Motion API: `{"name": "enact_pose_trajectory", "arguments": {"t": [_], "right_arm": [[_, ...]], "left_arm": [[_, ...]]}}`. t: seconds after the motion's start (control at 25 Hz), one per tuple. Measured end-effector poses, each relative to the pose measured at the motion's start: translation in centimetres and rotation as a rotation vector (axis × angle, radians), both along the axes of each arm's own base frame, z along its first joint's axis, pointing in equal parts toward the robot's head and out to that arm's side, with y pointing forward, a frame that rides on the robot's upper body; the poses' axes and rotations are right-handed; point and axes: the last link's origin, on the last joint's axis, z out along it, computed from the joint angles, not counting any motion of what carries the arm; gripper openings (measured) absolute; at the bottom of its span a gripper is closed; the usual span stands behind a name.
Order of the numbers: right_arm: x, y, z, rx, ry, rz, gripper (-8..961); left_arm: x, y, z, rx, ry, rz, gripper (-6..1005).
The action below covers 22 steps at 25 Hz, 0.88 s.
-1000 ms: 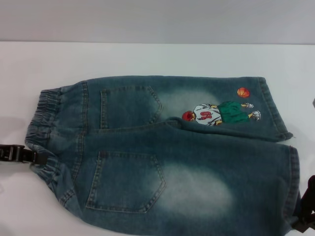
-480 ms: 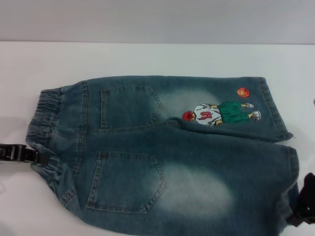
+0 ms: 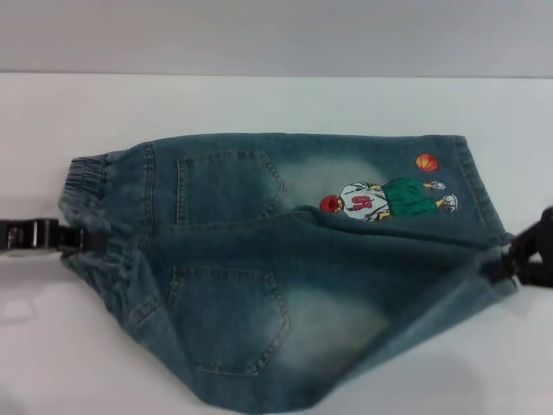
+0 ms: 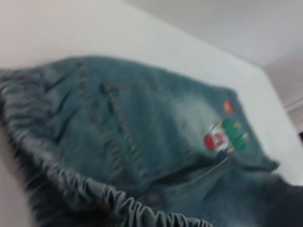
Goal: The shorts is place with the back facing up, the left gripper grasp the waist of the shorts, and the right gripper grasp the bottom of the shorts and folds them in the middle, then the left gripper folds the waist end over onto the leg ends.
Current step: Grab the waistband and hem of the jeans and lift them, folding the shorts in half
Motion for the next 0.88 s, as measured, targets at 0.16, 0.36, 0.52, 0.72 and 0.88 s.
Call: {"name": "enact_pose_trajectory", "arguments": {"t": [0.16,0.36,0.52,0.72,0.88], "right_arm": [[0.2,0.4,0.8,0.110,0.072,0.002,3],[1.2,1.1,1.3,0.246,0.117,-0.034,3],[2.3,1.9,1.9,0.364,0.139,-0.093,2],[3.5,2.9,2.1,0.480,0.167,-0.169,2],[3.8,4.0,2.2,0.562,0.192,-0.206,2]], "left_arm": [[0.8,0.7,0.0,0.050,-0.074,-0.006,51],[1.1,1.6,0.1,0.114,-0.117,0.011,51],[0.8,2.4,0.2,0.171,-0.114,0.041,51],[0.2,3.2,0.6,0.242,-0.098,0.086,51],[-0.1,3.7,0.9,0.287,-0.097,0.114,52]]}}
